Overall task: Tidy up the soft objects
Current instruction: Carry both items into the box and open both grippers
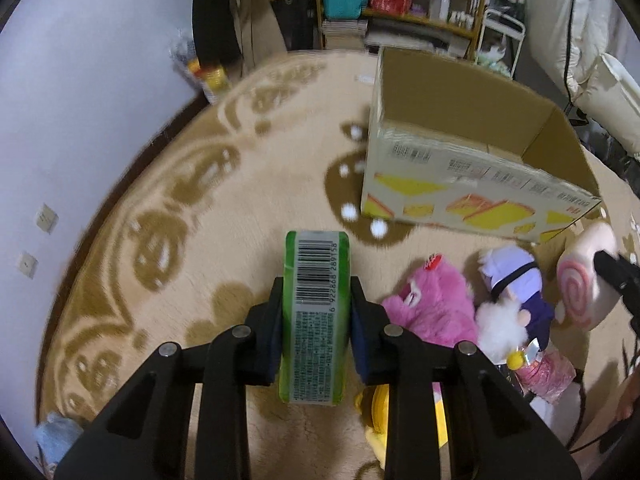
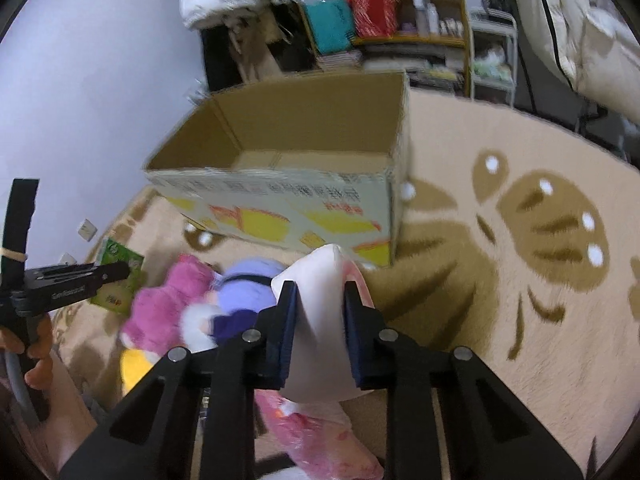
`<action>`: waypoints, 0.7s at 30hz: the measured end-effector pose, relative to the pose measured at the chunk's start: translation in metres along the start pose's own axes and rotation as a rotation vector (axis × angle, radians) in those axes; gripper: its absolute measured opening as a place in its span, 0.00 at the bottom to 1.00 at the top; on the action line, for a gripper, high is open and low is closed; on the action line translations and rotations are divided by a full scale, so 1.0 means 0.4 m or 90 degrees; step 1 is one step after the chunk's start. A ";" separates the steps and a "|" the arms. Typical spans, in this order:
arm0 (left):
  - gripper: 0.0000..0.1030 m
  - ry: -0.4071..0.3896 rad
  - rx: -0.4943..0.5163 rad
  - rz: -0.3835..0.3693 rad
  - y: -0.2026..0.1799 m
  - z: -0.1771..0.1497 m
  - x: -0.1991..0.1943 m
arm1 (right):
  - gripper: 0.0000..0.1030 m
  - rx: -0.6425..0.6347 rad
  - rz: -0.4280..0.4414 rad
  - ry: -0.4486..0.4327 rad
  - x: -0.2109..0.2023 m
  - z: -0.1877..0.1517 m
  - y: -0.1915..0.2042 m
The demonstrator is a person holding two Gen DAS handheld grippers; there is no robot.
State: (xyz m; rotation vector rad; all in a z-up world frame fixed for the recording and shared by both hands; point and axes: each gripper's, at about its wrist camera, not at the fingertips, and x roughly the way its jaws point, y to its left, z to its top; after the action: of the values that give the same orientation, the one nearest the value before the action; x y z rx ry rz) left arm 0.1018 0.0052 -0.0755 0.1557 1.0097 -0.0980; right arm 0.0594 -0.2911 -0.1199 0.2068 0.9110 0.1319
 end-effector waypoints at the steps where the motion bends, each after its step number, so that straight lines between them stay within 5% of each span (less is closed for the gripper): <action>1: 0.26 -0.012 0.004 0.000 0.001 0.014 -0.009 | 0.23 -0.010 0.002 -0.011 -0.014 0.004 0.010; 5: 0.26 -0.061 -0.001 -0.044 0.004 0.048 -0.066 | 0.23 -0.046 0.002 -0.059 -0.074 0.022 0.050; 15: 0.26 -0.147 0.048 -0.015 -0.057 0.179 -0.106 | 0.23 -0.061 0.006 -0.148 -0.137 0.137 0.062; 21: 0.26 -0.165 0.045 -0.039 -0.091 0.265 -0.103 | 0.23 -0.061 -0.009 -0.164 -0.122 0.204 0.046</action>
State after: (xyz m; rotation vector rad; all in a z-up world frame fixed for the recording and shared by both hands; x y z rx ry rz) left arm 0.1630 -0.0490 0.0116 0.1716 0.7523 -0.2046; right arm 0.0941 -0.2931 -0.0295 0.1251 0.6483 0.1325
